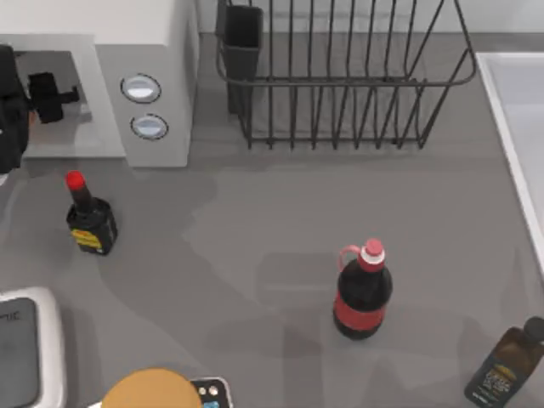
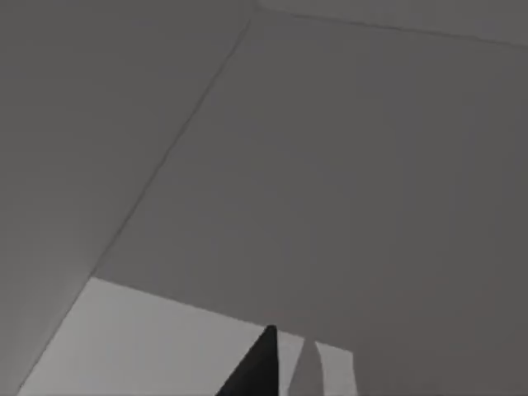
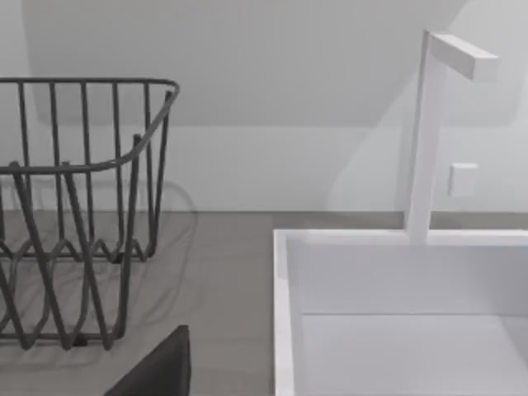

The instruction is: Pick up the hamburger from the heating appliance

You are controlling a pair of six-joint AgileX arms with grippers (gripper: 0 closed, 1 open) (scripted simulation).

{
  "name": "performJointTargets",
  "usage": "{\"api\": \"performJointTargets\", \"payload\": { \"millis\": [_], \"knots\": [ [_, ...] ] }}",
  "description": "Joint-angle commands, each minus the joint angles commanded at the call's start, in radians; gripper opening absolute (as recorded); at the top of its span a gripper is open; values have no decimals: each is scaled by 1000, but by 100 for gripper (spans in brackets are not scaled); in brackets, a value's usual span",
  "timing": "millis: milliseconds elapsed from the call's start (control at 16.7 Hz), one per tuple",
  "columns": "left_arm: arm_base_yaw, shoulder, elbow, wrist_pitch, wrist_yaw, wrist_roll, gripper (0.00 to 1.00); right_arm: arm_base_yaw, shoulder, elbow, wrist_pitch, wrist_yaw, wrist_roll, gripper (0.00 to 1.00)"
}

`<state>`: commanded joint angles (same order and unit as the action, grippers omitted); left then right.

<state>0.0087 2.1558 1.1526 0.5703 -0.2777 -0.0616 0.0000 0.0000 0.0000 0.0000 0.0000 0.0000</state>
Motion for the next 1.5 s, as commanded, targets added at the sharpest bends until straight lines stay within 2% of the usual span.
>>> {"api": "performJointTargets", "payload": {
  "millis": [480, 660, 840, 1140, 1320, 1500],
  "knots": [
    [-554, -369, -193, -174, -260, -143, 0, 0, 0, 0, 0, 0, 0, 100],
    [-687, -483, -254, -226, -334, -184, 0, 0, 0, 0, 0, 0, 0, 100],
    [-723, -519, -274, -244, -357, -197, 0, 0, 0, 0, 0, 0, 0, 100],
    [-698, -497, -289, -224, -370, -193, 0, 0, 0, 0, 0, 0, 0, 100],
    [-707, -407, -311, -123, -370, -195, 0, 0, 0, 0, 0, 0, 0, 100],
    [-715, -280, -351, 66, -366, -197, 0, 0, 0, 0, 0, 0, 0, 100]
  ]
}}
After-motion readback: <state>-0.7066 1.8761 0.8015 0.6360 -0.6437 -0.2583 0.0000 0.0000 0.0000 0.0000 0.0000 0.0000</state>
